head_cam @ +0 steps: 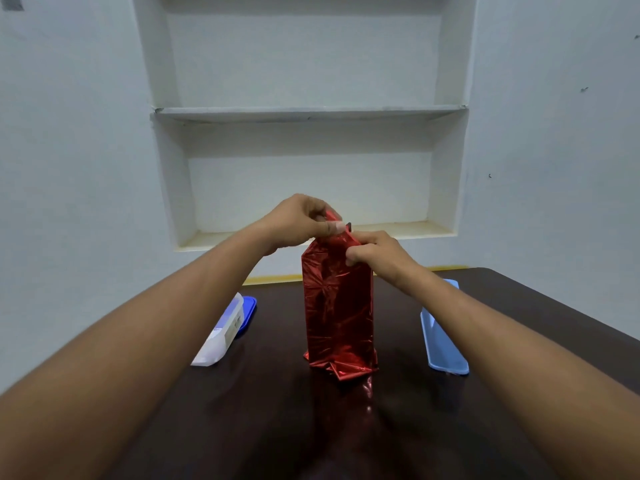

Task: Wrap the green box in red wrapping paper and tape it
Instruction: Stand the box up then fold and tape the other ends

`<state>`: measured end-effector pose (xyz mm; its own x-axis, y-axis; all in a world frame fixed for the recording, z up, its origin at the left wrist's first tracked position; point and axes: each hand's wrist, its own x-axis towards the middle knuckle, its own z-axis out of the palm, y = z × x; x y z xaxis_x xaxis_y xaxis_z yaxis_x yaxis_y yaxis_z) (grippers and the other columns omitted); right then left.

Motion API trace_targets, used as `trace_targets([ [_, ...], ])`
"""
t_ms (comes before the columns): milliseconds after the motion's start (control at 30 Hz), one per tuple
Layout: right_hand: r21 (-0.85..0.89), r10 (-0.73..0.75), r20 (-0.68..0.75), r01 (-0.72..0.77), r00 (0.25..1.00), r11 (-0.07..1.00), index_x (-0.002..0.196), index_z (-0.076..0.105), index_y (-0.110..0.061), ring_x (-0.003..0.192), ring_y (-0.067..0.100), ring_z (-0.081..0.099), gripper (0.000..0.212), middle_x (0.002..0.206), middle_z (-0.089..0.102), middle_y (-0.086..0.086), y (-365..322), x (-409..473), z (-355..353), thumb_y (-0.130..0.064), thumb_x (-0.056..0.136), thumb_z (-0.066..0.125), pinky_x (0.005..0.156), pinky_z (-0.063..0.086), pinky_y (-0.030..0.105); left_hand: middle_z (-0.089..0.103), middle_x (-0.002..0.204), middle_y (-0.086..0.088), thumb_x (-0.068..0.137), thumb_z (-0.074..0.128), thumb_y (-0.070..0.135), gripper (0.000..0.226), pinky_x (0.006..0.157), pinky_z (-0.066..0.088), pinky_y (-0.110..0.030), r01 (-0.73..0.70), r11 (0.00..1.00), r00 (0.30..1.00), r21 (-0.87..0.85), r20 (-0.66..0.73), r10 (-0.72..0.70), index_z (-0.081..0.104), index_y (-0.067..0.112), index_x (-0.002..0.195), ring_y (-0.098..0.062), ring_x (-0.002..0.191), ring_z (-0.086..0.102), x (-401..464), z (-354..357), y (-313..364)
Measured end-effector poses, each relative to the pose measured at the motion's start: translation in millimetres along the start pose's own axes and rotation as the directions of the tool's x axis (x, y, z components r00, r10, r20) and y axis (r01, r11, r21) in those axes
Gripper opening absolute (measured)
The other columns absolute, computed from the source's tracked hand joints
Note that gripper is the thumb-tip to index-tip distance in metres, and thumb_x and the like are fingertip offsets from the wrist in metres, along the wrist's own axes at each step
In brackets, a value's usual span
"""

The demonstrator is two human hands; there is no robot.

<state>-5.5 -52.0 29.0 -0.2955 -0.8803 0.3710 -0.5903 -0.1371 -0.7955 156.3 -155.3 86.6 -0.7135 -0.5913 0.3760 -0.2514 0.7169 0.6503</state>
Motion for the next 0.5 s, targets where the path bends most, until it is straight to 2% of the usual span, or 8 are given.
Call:
trace_targets([
  [67,0.066,-0.013,0.005,0.013,1.000,0.998,0.053,0.062,-0.024,0.067,0.013,0.052,0.010,0.063,0.057,-0.006,0.4,0.9,1.4,-0.029,0.060,0.067,0.070,0.038,0.032,0.077,0.087,-0.008,0.091,0.079,0.027,0.015,0.074,0.050,-0.023,-0.043,0.999,0.998,0.028,-0.049,0.044,0.079,0.015,0.100,-0.007,0.074,0.065,4.3,-1.4,6.0],
  [133,0.155,-0.020,0.006,0.019,1.000,0.988,0.055,0.064,-0.021,0.070,0.017,0.053,0.014,0.067,0.059,0.000,4.2,1.8,1.8,-0.035,0.057,0.066,0.074,0.038,0.035,0.072,0.073,0.001,0.091,0.080,0.023,0.012,0.060,0.044,-0.012,-0.046,0.996,0.997,0.075,-0.060,0.051,0.080,0.012,0.096,0.001,0.059,0.059,7.9,-0.7,12.2],
  [233,0.240,-0.028,-0.005,0.029,1.000,0.970,0.051,0.059,-0.022,0.067,0.018,0.046,0.018,0.064,0.052,0.002,6.8,0.8,3.8,-0.032,0.065,0.066,0.071,0.033,0.035,0.068,0.064,0.010,0.086,0.084,0.022,0.012,0.048,0.038,-0.007,-0.028,0.993,0.998,0.119,-0.058,0.035,0.081,0.013,0.093,0.006,0.051,0.056,15.9,-3.9,15.2],
  [300,0.256,-0.035,-0.015,0.037,0.999,0.966,0.048,0.054,-0.023,0.065,0.017,0.043,0.026,0.061,0.047,0.000,7.5,1.1,4.7,-0.029,0.070,0.066,0.069,0.030,0.035,0.072,0.072,0.009,0.085,0.085,0.023,0.011,0.052,0.041,-0.007,-0.028,0.983,0.997,0.179,-0.060,0.040,0.082,0.016,0.093,0.006,0.059,0.061,19.0,-5.1,16.7],
  [333,0.263,-0.035,-0.016,0.038,0.999,0.964,0.046,0.053,-0.023,0.064,0.016,0.042,0.030,0.060,0.045,-0.001,8.2,1.9,4.6,-0.026,0.073,0.066,0.067,0.030,0.035,0.074,0.078,0.008,0.086,0.085,0.024,0.011,0.060,0.045,-0.009,-0.032,0.979,0.997,0.200,-0.062,0.045,0.082,0.017,0.093,0.004,0.068,0.064,20.1,-4.3,16.1],
  [400,0.289,-0.040,-0.011,0.042,0.999,0.956,0.044,0.053,-0.024,0.060,0.012,0.042,0.041,0.057,0.045,-0.005,11.7,5.4,3.5,-0.017,0.081,0.068,0.064,0.030,0.033,0.075,0.085,0.006,0.086,0.084,0.025,0.009,0.077,0.051,-0.020,-0.037,0.982,0.996,0.187,-0.071,0.051,0.080,0.020,0.092,-0.006,0.082,0.067,20.9,-0.4,11.2],
  [433,0.300,-0.043,-0.007,0.043,0.999,0.953,0.044,0.055,-0.023,0.059,0.010,0.043,0.044,0.056,0.047,-0.006,13.1,6.1,2.7,-0.012,0.085,0.067,0.063,0.032,0.032,0.074,0.088,0.006,0.086,0.084,0.027,0.008,0.080,0.051,-0.024,-0.036,0.986,0.996,0.165,-0.079,0.050,0.079,0.021,0.090,-0.008,0.085,0.066,20.6,1.8,7.5],
  [500,0.320,-0.042,-0.009,0.042,0.999,0.947,0.047,0.059,-0.022,0.059,0.009,0.047,0.044,0.057,0.052,-0.006,14.5,7.6,1.7,-0.010,0.088,0.066,0.063,0.036,0.029,0.072,0.092,0.008,0.087,0.083,0.029,0.007,0.074,0.047,-0.026,-0.036,0.991,0.995,0.127,-0.088,0.048,0.078,0.024,0.087,-0.005,0.084,0.062,21.5,3.8,0.7],
])
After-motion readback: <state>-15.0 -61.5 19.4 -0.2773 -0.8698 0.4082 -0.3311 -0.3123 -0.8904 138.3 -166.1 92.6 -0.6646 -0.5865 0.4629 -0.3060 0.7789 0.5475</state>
